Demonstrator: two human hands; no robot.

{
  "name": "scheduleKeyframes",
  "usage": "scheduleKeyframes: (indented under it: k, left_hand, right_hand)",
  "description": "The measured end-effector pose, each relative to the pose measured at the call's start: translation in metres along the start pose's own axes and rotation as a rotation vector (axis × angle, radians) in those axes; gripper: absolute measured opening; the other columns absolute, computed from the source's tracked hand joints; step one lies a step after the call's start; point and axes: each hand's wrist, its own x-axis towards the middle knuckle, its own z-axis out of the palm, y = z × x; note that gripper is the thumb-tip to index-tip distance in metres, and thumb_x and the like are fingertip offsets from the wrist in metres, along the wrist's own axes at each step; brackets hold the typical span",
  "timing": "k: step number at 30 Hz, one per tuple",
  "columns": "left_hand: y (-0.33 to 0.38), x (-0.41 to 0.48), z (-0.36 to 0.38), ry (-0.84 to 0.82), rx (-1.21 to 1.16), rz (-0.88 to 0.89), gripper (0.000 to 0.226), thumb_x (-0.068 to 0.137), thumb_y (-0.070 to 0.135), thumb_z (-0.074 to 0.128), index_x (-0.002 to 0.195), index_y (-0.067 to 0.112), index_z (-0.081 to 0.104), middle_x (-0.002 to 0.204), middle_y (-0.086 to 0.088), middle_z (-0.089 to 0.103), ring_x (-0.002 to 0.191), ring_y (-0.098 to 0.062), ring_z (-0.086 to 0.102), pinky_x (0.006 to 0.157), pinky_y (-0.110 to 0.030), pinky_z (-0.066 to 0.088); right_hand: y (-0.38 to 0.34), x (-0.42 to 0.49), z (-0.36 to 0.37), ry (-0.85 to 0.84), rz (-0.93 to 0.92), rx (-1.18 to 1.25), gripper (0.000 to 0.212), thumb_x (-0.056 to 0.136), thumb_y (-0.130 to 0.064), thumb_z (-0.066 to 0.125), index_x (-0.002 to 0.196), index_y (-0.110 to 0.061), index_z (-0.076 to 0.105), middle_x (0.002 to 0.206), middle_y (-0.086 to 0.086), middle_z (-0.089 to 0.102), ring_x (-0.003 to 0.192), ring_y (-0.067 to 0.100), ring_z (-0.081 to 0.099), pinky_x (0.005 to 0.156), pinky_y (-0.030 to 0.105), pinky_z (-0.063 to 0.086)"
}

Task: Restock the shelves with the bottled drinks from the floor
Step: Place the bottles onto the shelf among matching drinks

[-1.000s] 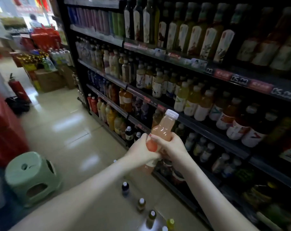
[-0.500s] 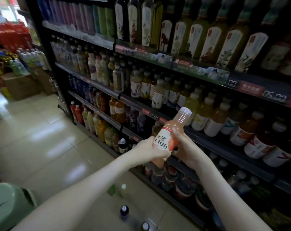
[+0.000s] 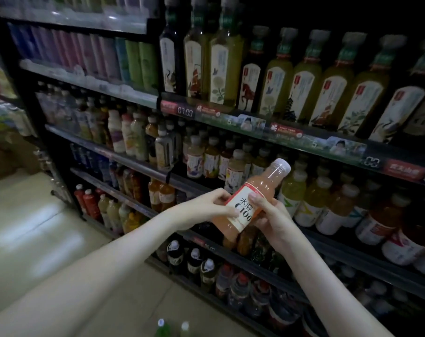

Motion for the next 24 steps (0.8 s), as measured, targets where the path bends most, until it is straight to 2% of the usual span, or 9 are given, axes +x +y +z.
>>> scheduleKeyframes:
  k: [2,4,6,8,12,16,20,22,24]
  left_hand:
    - [0.015,0.013,-0.019,-0.063,0.001,0.007,0.041,0.088,0.026,0.068,0.122,0.014,0.049,0.119,-0.009,0.064,0.108,-0.025,0.064,0.095,-0.040,0.050]
    - [0.032,0.027,-0.032,-0.106,0.041,0.036,0.042,0.087,0.030,0.069,0.121,0.015,0.050,0.120,-0.008,0.064,0.108,-0.024,0.063,0.096,-0.042,0.049]
    - [0.051,0.037,-0.039,-0.116,0.104,0.111,0.043,0.085,0.039,0.069,0.119,0.019,0.053,0.117,-0.003,0.064,0.106,-0.019,0.064,0.095,-0.039,0.050]
    - [0.069,0.045,-0.038,-0.091,0.162,0.216,0.039,0.086,0.043,0.067,0.117,0.024,0.056,0.113,0.003,0.064,0.103,-0.012,0.063,0.090,-0.034,0.053]
    - [0.094,0.061,-0.021,0.038,0.199,0.429,0.018,0.089,0.042,0.062,0.105,0.034,0.059,0.106,0.012,0.066,0.098,-0.004,0.062,0.083,-0.027,0.055]
    - [0.106,0.072,0.014,-0.009,0.286,0.533,0.031,0.090,0.043,0.061,0.118,0.031,0.058,0.113,0.010,0.065,0.101,-0.005,0.061,0.083,-0.028,0.055]
    - [0.118,0.078,0.054,-0.113,0.342,0.575,0.045,0.088,0.042,0.064,0.128,0.028,0.052,0.119,0.008,0.064,0.105,-0.005,0.060,0.087,-0.026,0.054]
    - [0.127,0.082,0.075,-0.107,0.347,0.601,0.045,0.088,0.040,0.065,0.129,0.028,0.051,0.120,0.009,0.063,0.105,-0.005,0.060,0.088,-0.026,0.053]
    - [0.137,0.090,0.098,-0.059,0.339,0.645,0.042,0.087,0.042,0.065,0.126,0.029,0.053,0.119,0.011,0.063,0.105,-0.004,0.059,0.089,-0.027,0.052]
  right_hand:
    - [-0.012,0.005,0.009,0.051,-0.052,0.005,0.048,0.074,-0.026,0.079,0.112,-0.003,0.059,0.099,0.016,0.072,0.085,0.030,0.069,0.062,0.033,0.054]
    - [-0.025,0.010,0.014,0.095,-0.109,-0.006,0.055,0.070,-0.031,0.083,0.111,-0.004,0.059,0.097,0.018,0.071,0.084,0.038,0.064,0.066,0.038,0.048]
    - [-0.040,0.010,0.017,0.165,-0.177,0.006,0.049,0.070,-0.027,0.081,0.110,-0.006,0.060,0.103,0.015,0.071,0.093,0.035,0.067,0.078,0.042,0.051]
    - [-0.056,0.007,0.020,0.246,-0.240,0.013,0.042,0.075,-0.023,0.072,0.111,-0.005,0.061,0.105,0.014,0.071,0.098,0.029,0.068,0.085,0.039,0.055]
    - [-0.082,-0.001,0.010,0.431,-0.309,0.042,0.027,0.080,-0.018,0.069,0.102,-0.004,0.061,0.091,0.012,0.071,0.082,0.024,0.069,0.079,0.039,0.055]
    - [-0.101,-0.021,-0.018,0.547,-0.346,-0.041,0.036,0.080,-0.016,0.072,0.111,0.000,0.061,0.100,0.018,0.071,0.088,0.030,0.069,0.081,0.044,0.056]
    - [-0.107,-0.044,-0.058,0.633,-0.397,-0.140,0.039,0.074,-0.017,0.079,0.107,-0.005,0.063,0.103,0.018,0.072,0.096,0.036,0.068,0.077,0.044,0.057]
    - [-0.112,-0.055,-0.077,0.676,-0.444,-0.199,0.054,0.064,-0.025,0.087,0.109,-0.011,0.062,0.105,0.014,0.071,0.098,0.032,0.068,0.074,0.039,0.055]
    - [-0.122,-0.067,-0.096,0.714,-0.505,-0.261,0.058,0.064,-0.026,0.087,0.114,-0.015,0.060,0.109,0.009,0.071,0.098,0.024,0.068,0.076,0.035,0.054]
